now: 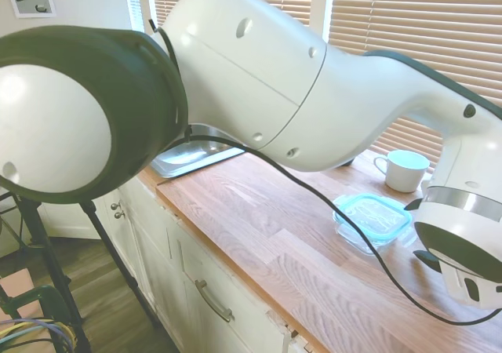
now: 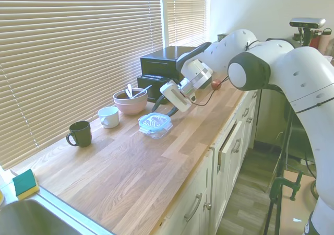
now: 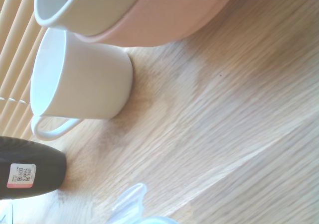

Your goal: Uncover the lid of the food container

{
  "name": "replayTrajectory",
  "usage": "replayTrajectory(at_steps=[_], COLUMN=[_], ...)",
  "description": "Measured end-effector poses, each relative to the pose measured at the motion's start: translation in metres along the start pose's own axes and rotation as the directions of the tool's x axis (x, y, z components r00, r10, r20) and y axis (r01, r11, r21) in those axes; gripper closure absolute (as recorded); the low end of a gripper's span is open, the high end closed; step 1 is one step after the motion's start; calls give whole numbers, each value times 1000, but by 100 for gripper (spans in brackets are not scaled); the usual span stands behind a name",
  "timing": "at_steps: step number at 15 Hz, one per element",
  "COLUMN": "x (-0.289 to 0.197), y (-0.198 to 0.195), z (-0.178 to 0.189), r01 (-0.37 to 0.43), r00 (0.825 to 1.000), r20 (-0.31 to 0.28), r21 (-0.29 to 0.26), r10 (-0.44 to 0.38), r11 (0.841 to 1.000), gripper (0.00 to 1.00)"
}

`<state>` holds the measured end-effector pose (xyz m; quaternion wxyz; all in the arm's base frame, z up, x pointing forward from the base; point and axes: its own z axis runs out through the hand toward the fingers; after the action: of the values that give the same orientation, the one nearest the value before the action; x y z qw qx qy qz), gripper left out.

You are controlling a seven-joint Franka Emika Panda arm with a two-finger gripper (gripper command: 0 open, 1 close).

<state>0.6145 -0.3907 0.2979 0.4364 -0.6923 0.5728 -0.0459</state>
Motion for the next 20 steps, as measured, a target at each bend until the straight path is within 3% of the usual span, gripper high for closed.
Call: replayTrajectory(at_steps=[5,13,14,20], x=[0,-1,-1,2], y=[3,16,15,19], z=[-2,-10,-10,-17], r01=[-5,-4,0,4], r00=[1000,994,994,994], r20=[21,104,108,107], r21=[-2,-46,-48,-66], r10=[5,8,5,3], r11=[1000,999,999,998], gripper=[0,0,100,100])
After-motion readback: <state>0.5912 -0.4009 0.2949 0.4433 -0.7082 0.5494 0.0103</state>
